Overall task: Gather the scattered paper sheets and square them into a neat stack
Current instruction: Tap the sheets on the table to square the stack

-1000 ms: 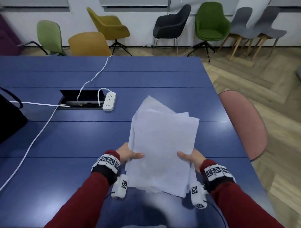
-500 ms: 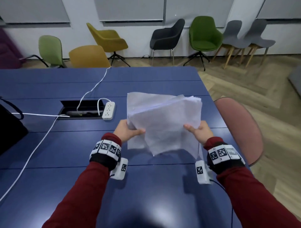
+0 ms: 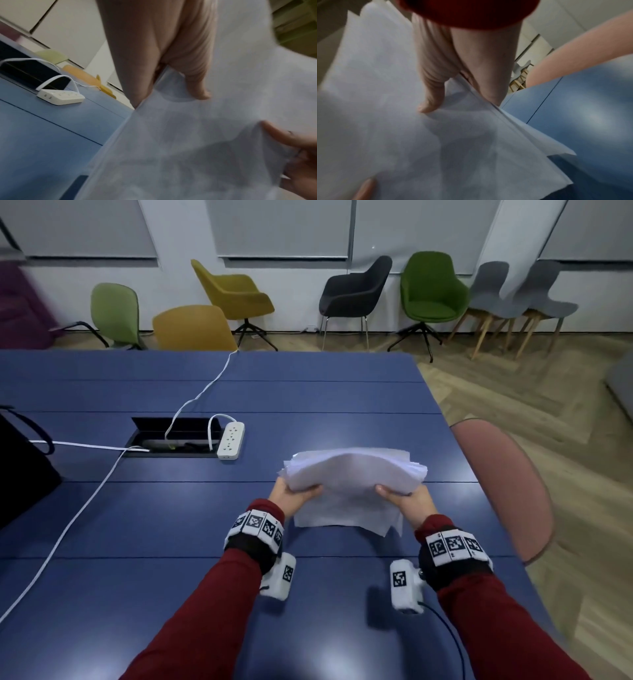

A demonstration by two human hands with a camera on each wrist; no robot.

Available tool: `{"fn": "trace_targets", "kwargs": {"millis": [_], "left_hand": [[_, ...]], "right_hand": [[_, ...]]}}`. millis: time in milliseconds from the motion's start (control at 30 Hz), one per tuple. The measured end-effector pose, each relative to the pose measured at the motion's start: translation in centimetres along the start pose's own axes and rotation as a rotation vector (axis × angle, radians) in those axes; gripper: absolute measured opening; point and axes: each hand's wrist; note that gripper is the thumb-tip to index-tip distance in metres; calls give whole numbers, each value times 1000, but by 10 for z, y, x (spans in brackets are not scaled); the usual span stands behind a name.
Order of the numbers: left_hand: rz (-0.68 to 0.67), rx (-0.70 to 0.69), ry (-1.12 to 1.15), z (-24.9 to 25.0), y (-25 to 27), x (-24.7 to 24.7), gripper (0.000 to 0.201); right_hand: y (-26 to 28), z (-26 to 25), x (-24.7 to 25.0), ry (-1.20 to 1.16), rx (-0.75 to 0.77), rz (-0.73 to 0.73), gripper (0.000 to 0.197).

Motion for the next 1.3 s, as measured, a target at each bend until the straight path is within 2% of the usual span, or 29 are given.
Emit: {"fn": "trace_targets", "kwargs": {"millis": [133,200,333,433,533,633,767,800,900,967,1133,1300], "left_hand": [[119,-71,88,13,6,-9,28],[191,-109,159,19,15,-10,26],[301,-273,115,28,24,-10,49],[334,-271,97,29,20,-7,60],[429,-251,189,39,19,-8,75],[540,-243,210,47,13,-17,67],[572,-204,175,50,8,-26,49],[587,-187,178,52,7,-27,52],[599,-112,176,60,7,-32,84],[614,-59,154,64,9,-35,90],[636,39,214,60,4,-32,58],[517,-29,279,54,0,-23,31]], "right_hand": [[-4,-15,-5,-77,69,102,27],[-4,-18,-7,-70,86,101,23],[2,-17,-9,-2,123,63,31],[3,-16,-10,-15,128,48,35],[2,-18,-14,-57,130,89,40],[1,-21,-22,-83,114,181,45],[-3,-30,-33,-187,110,311,23],[-4,-31,-35,-201,110,335,21],[-5,-32,-40,-218,125,406,24],[-4,-32,-42,-236,154,442,26],[-6,-35,-44,-241,210,465,25],[-9,-36,-41,-225,209,450,18]]}}
Point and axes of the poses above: each hand's wrist, its own y-axis away from the middle knuckle, its own x-axis out of the back of the hand, z = x × y, and after that the axes turned 3 degrees about z, right-handed
